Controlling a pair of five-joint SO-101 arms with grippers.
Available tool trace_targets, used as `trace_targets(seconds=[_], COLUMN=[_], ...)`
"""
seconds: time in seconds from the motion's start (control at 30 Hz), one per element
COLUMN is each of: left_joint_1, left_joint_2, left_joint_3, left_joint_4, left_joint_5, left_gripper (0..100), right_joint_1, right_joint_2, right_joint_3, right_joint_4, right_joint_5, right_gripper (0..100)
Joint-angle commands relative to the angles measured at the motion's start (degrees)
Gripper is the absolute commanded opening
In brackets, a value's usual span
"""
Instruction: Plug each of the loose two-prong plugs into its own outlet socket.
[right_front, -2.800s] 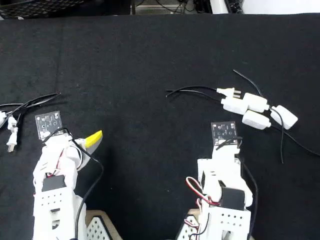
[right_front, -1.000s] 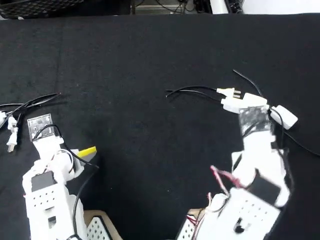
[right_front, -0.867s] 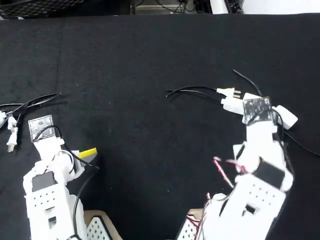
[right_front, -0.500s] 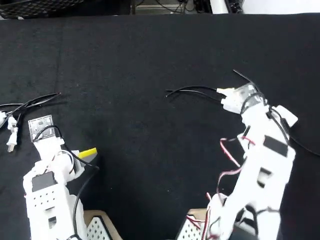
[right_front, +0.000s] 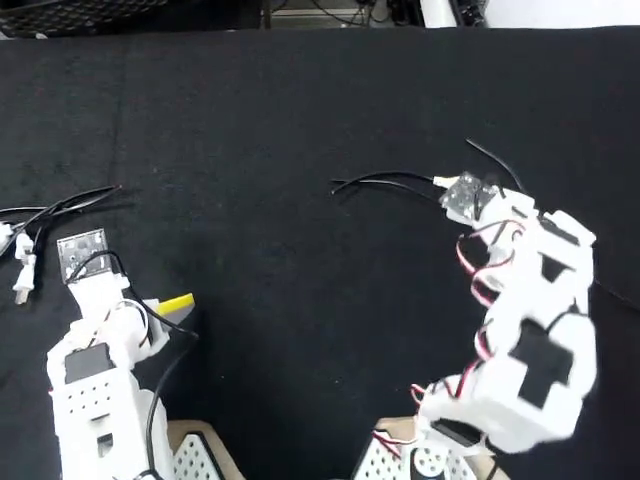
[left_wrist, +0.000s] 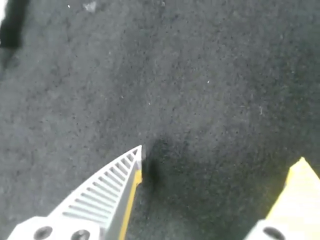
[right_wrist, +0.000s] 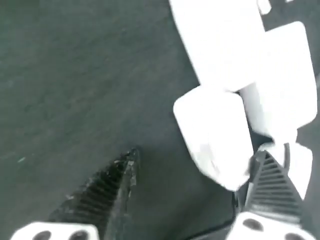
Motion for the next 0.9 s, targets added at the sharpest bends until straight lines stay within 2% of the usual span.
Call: trace_targets(seconds=[0.0,0.23,0.37,0.57,0.63,0.8,0.87], left_joint_1=[0.4,0.8,4.7,6.1,6.1,6.1,6.1], left_joint_2=[-0.6,-0.6,-0.6,-0.6,-0.6,-0.6,-0.6], left_joint_3=[-0.5,-0.6,0.6,1.1,1.1,1.1,1.1], left_joint_4=[-1.1,-1.1,-1.1,-1.1,-1.1,-1.1,-1.1], left_joint_5=[-0.5,-0.5,-0.5,-0.5,-0.5,-0.5,-0.5], left_gripper=[43,43,43,43,43,43,43], right_joint_1=[-0.9,-0.8,-0.8,-0.5,-0.5,-0.8,-0.8], right_joint_2=[7.1,11.8,12.5,12.7,12.7,14.5,15.7], right_joint_3=[-8.4,-10.5,-10.6,-10.2,-10.2,-10.5,-10.5], right_joint_4=[-0.4,-0.7,-1.3,-9.0,-11.7,-16.2,-16.1], right_joint_5=[1.1,-0.6,-0.8,-0.8,-0.8,-0.8,-0.7], right_gripper=[34.6,34.6,34.6,34.5,31.2,13.3,12.7])
